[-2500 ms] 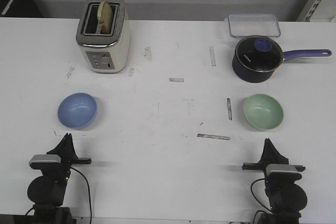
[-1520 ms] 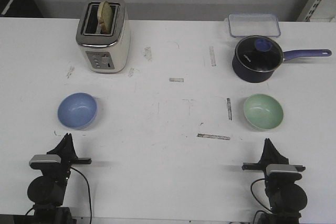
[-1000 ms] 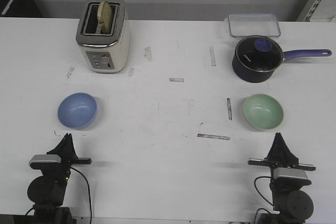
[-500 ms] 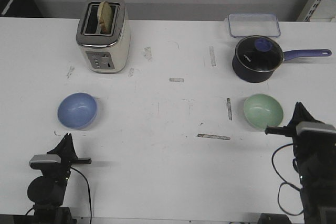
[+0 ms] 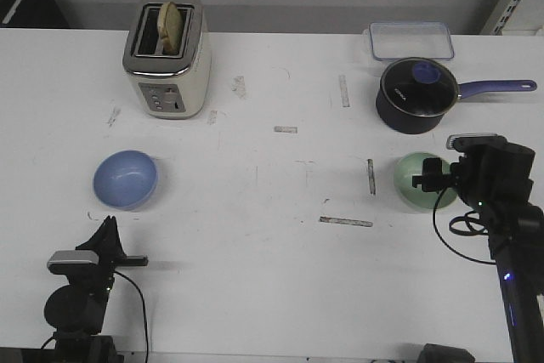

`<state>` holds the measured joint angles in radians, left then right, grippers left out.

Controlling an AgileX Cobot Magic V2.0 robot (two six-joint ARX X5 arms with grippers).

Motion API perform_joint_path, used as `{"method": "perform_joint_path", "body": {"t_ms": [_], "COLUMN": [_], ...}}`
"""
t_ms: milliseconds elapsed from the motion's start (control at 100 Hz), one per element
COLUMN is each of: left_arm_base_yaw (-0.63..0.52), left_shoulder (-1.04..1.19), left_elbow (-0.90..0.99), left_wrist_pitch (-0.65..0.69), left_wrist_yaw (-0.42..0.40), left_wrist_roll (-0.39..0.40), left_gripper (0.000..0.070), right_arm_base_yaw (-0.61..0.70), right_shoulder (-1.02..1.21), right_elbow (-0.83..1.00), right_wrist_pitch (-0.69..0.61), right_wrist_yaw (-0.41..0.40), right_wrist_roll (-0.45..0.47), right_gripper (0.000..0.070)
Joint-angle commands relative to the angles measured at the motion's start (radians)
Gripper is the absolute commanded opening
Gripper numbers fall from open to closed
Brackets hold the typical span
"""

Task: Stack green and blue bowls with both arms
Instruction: 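Reach the right gripper down to the rim of the pale green bowl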

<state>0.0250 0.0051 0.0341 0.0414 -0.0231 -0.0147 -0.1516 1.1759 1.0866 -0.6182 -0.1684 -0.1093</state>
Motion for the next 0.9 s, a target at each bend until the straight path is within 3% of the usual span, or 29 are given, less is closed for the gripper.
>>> {"method": "perform_joint_path", "body": {"t_ms": [0,100,480,550,650,750,890], "left_arm_base_yaw": [0.001,0.001,0.001,0.001,0.001,0.001,0.001], "left_shoulder": [-0.002,-0.002,-0.002,-0.002,-0.002,-0.002,-0.002], "left_elbow": [-0.021,-0.021,-0.021,-0.021,-0.021,-0.021,-0.021], "left_wrist_pitch": [0.01,0.01,0.009,0.009,0.009,0.01,0.009], "left_wrist_yaw": [-0.001,-0.001,-0.001,-0.001,-0.001,-0.001,-0.001], "left_wrist_roll": [-0.005,-0.005,-0.005,-0.005,-0.005,-0.005,-0.005], "left_gripper": [0.0002,0.0002,0.0001,0.0001,0.0001,0.0001,0.0001], "right_arm_base_yaw": [-0.034,-0.082,-0.15,-0.15,-0.149,-0.149,-0.149], "right_shoulder": [0.047,0.115,0.342,0.373,0.39,0.39,0.388], "right_elbow": [0.022,0.022,0.022,0.022,0.022,0.022,0.023], "right_wrist_pitch": [-0.005,-0.019,0.004,0.015,0.021,0.028,0.035], "right_wrist_yaw": [-0.023,-0.021,-0.023,-0.023,-0.028,-0.043,-0.042], "right_wrist_roll": [-0.057,-0.103,-0.105,-0.105,-0.104,-0.105,-0.101], "right_gripper": [0.0493,0.0496,0.0476,0.0394,0.0167,0.0019,0.0009]}}
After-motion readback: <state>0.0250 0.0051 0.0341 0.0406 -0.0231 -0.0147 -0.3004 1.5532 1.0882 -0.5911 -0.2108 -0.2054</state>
